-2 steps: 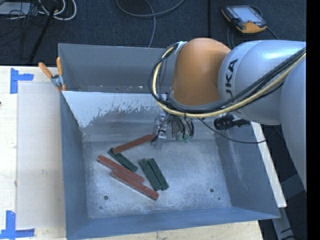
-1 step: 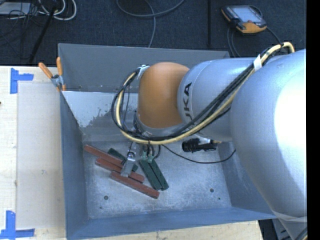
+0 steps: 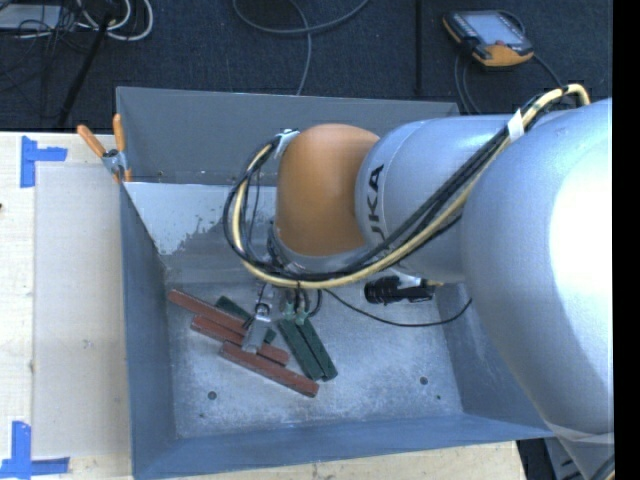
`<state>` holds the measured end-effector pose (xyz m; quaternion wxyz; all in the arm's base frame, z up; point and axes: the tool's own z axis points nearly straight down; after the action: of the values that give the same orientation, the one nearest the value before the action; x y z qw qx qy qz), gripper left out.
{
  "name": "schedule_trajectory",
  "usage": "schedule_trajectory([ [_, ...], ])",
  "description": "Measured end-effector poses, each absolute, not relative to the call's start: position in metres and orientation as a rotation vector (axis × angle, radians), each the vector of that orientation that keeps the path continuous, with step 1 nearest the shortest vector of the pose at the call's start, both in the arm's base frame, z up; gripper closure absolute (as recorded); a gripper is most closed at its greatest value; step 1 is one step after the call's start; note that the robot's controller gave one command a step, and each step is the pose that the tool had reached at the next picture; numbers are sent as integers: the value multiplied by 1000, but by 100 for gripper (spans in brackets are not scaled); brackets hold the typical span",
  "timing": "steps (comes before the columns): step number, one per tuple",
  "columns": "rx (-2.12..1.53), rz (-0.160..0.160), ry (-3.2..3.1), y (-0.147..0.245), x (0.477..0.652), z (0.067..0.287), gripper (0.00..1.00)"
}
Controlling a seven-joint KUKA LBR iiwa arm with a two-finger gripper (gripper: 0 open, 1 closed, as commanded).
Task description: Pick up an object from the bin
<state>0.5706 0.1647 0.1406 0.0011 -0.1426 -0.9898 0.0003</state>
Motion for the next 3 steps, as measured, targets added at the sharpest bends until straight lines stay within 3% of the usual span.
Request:
schedule_trajectory([
  [1,-347,-3,-3128,181,598,105,0],
  [2,-275,0,-3125,149,585,73,100],
  [3,-275,0,-3125,149,585,73,100],
])
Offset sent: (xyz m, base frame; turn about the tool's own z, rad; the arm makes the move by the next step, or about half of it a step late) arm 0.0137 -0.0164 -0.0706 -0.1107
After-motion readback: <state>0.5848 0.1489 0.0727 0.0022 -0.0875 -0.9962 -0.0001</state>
